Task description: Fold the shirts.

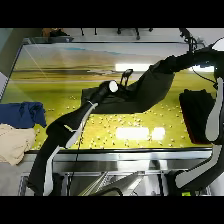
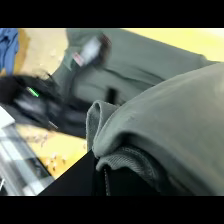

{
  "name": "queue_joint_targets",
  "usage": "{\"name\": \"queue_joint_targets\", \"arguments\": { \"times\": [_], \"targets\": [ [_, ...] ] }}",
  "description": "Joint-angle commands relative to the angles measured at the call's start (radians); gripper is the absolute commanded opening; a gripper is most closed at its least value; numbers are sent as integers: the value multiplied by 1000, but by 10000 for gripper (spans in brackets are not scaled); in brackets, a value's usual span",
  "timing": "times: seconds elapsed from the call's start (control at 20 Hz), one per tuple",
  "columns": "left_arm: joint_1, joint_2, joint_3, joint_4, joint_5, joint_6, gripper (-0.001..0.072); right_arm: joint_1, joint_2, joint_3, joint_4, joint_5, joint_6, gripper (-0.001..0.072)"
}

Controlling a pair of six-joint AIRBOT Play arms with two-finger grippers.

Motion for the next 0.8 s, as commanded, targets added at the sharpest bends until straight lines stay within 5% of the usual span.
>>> {"name": "queue_joint_targets", "arguments": {
  "times": [0.0, 0.35, 0.45, 0.55, 0.65, 0.75],
  "targets": [
    [146, 186, -3, -3, -285, 45, 15, 96, -5, 3, 2, -53, 18, 18],
    [533, 686, -198, -3, -343, 68, 15, 563, -196, 0, 3, -590, 10, 21],
    [583, 760, -260, -3, -338, 108, 15, 729, -303, -1, 22, -847, 3, 252],
    [607, 816, -338, -3, -317, 137, 15, 860, -375, 0, 113, -1051, -147, 452],
    [619, 848, -402, -3, -296, 149, 15, 887, -366, 0, 3, -1028, -258, 460],
    [634, 873, -440, -2, -309, 172, 15, 837, -307, -1, -218, -887, -64, 460]
  ]
}}
